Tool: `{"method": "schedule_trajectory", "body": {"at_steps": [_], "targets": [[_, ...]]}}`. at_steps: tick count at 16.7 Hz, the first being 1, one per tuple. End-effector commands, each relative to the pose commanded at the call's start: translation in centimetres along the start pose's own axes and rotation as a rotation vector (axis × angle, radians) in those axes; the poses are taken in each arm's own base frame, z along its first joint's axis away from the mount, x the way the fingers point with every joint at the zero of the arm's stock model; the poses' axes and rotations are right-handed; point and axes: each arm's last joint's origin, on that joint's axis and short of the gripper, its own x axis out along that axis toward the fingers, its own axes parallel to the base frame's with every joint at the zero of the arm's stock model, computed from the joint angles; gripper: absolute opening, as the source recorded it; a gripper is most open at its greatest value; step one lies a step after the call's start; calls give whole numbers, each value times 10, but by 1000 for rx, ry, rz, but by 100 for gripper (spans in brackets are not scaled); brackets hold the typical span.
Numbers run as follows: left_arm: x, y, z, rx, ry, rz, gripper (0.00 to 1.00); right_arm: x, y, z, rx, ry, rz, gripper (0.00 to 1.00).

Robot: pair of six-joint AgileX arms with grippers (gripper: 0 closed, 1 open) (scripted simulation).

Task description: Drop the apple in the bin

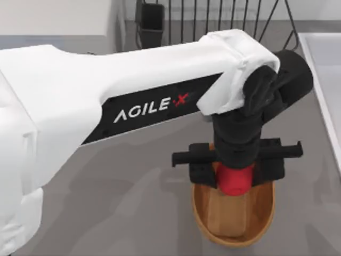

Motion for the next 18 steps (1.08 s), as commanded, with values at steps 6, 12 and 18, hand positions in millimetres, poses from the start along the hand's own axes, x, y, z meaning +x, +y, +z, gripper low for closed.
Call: {"method": "schedule_trajectory", "body": {"at_steps": [6,12,18], "targets": [[0,0,0,0,0,0,53,0,0,0,0,0,0,100],[0,0,0,0,0,0,98,0,0,0,0,0,0,100],[0,0,0,0,0,0,100,0,0,0,0,0,0,100]]}}
